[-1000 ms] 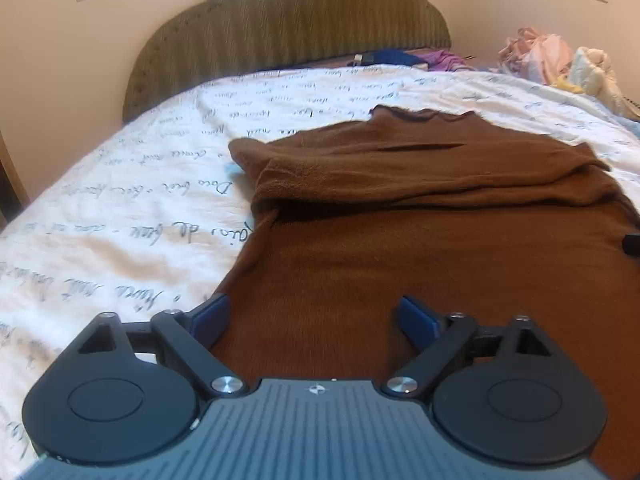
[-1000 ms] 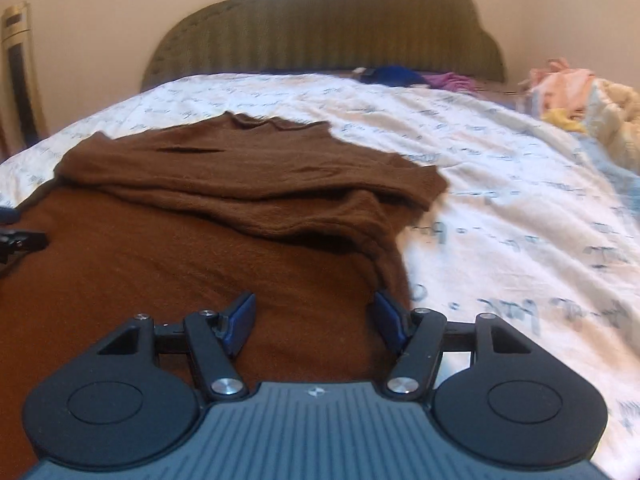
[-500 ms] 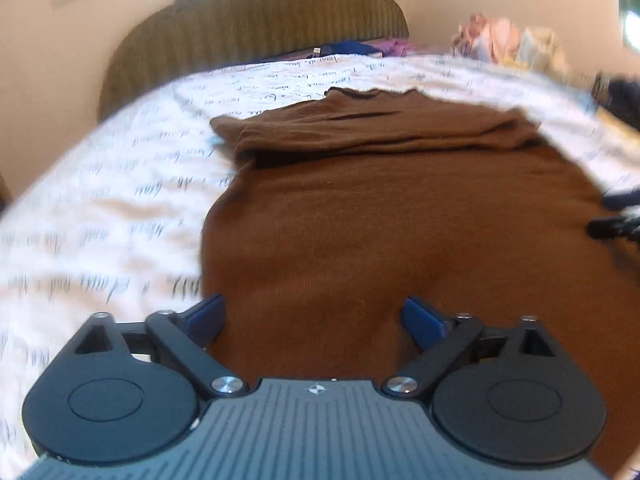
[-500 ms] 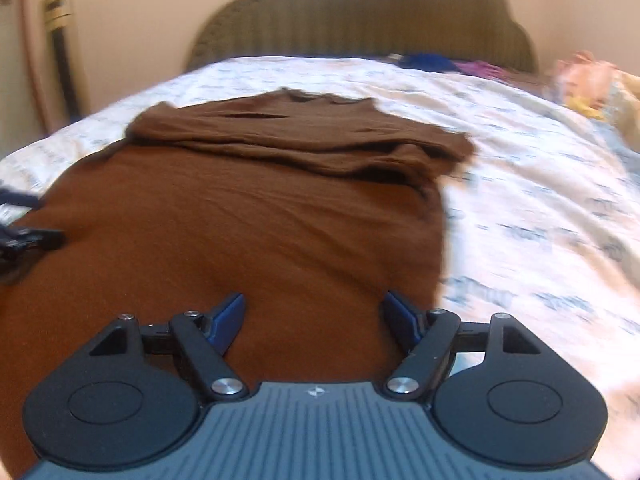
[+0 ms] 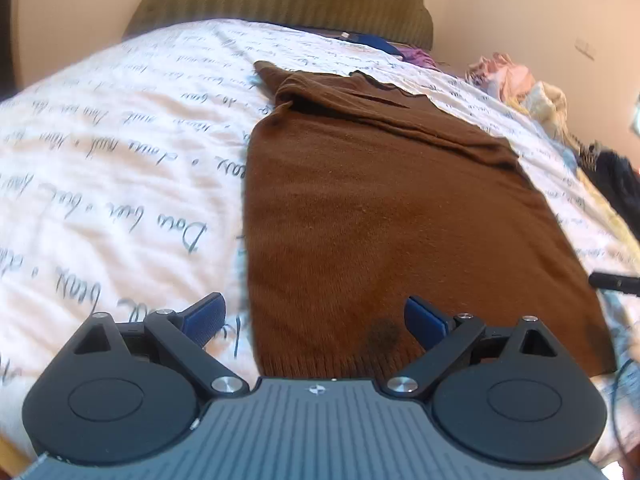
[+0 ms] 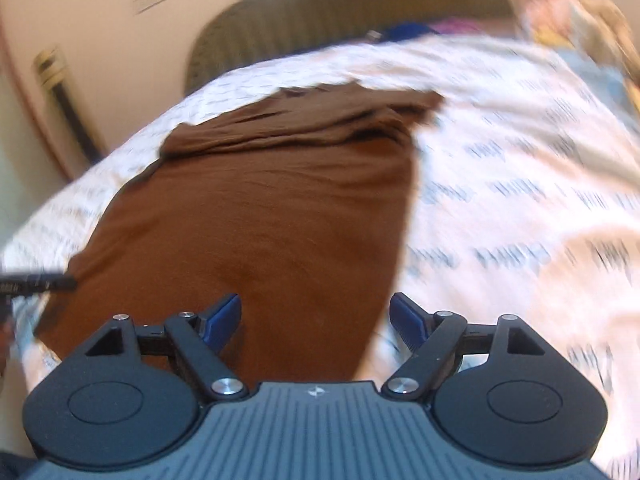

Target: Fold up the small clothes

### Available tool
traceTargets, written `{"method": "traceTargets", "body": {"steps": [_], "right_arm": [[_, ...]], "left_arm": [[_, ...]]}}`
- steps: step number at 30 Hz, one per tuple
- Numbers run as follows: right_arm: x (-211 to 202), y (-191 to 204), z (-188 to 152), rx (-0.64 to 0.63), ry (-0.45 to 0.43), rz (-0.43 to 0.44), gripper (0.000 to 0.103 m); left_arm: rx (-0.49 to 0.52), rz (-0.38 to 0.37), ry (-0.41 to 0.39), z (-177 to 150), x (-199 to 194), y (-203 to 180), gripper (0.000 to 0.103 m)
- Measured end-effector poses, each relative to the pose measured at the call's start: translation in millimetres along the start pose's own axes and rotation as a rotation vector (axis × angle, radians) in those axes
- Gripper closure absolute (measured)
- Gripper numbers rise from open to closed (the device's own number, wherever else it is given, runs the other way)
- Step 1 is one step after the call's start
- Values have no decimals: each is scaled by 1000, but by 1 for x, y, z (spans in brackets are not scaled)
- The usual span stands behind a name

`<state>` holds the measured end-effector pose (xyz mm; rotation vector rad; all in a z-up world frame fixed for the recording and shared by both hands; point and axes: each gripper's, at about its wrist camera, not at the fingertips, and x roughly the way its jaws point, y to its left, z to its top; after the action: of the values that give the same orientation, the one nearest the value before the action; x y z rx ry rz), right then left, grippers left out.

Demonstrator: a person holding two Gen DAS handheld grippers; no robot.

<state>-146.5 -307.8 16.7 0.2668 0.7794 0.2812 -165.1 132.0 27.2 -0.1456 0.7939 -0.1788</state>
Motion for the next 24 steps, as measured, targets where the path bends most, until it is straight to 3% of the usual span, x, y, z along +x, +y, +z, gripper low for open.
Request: {"method": "traceTargets", "body": {"steps": [1,2,3,5,6,9,11,14,15,16,18,24], "right_arm": [[-4,-2,0,36,12,-25,21],[-8,2,3,35,5,-64,21],[-11,11,6,4,-17,-78,21],[-8,36,21,-79,-67,-46,20],[0,47,30,-93,-89,-33,16],[51,74,69,-61,-108,-18,14],[91,80,92,-2,-91,-7,14],[143,79,103,49,-32,-177,14],[151,78,98,17,-35,-213,13],[150,83,89,-64,-86,-230,7],[144,89,73,-153,-98,-259,6],[99,87,38,-157,-85,-285,0]], "left_arm": [[-19,31,-23,1,-5,-1,23],[-39,50,-56,5,-12,-5,23],[-47,25,-91,12,-17,-11,21],[-38,-49,-156,33,-16,-30,9],[-26,-55,-193,43,-10,-45,3],[60,-23,-239,70,30,-93,3],[102,44,-203,79,66,-115,6],[132,154,-23,73,120,-121,8],[149,176,-3,63,129,-117,0],[170,182,-66,54,124,-116,0],[161,164,-56,51,119,-108,0],[164,172,-40,41,104,-96,0]]}}
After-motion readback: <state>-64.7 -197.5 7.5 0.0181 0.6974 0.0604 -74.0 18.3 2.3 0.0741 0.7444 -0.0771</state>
